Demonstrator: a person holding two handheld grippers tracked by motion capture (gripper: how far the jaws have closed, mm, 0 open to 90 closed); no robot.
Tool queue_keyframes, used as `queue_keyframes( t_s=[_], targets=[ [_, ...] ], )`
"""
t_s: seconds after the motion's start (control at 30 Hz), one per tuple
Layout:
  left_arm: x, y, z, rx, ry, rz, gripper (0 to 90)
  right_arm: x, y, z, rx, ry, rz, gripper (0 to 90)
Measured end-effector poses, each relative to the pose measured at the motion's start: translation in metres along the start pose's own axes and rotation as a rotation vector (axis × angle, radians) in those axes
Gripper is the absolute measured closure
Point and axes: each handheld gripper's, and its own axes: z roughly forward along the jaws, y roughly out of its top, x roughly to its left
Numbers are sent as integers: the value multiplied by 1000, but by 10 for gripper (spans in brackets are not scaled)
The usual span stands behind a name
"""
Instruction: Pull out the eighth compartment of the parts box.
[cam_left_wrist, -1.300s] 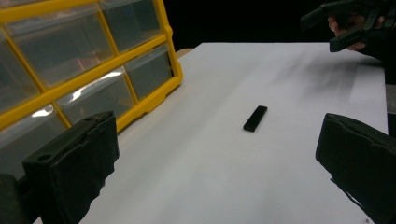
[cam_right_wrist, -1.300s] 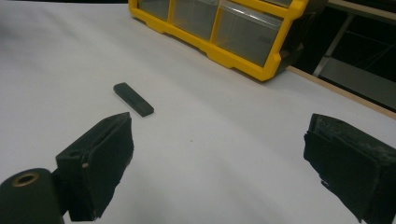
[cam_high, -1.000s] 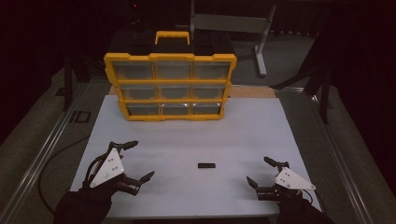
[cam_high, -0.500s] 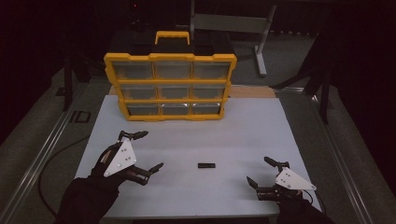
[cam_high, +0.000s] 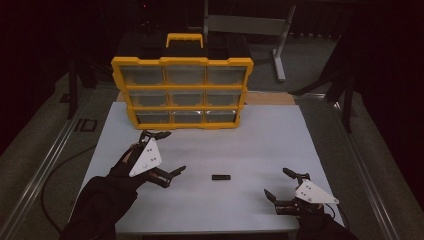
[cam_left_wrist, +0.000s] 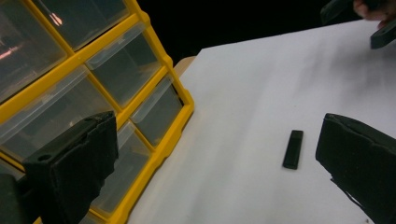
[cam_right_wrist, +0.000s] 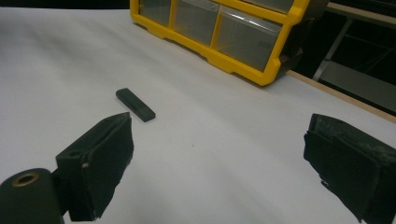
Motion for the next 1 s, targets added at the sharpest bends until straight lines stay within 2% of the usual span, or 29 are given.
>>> queue_keyframes(
  t_s=[0.2,0.43,0.6,0.8,0.93,1.0],
  targets=[
    [5,6,12,16,-7,24,1,-1,0,0,0,0,6,81],
    [6,12,28,51,-11,82,0,0,0,0,2,3,4,81],
    [6,14,41,77,-21,103,0,0,0,0,5,5,6,81],
    [8,17,51,107,-11,148,0,0,0,0,4,7,6,82],
    [10,16,59,120,-15,150,1,1,0,0,1,9,-2,81],
    [11,15,63,130,-12,164,0,1,0,0,3,9,0,82]
  ],
)
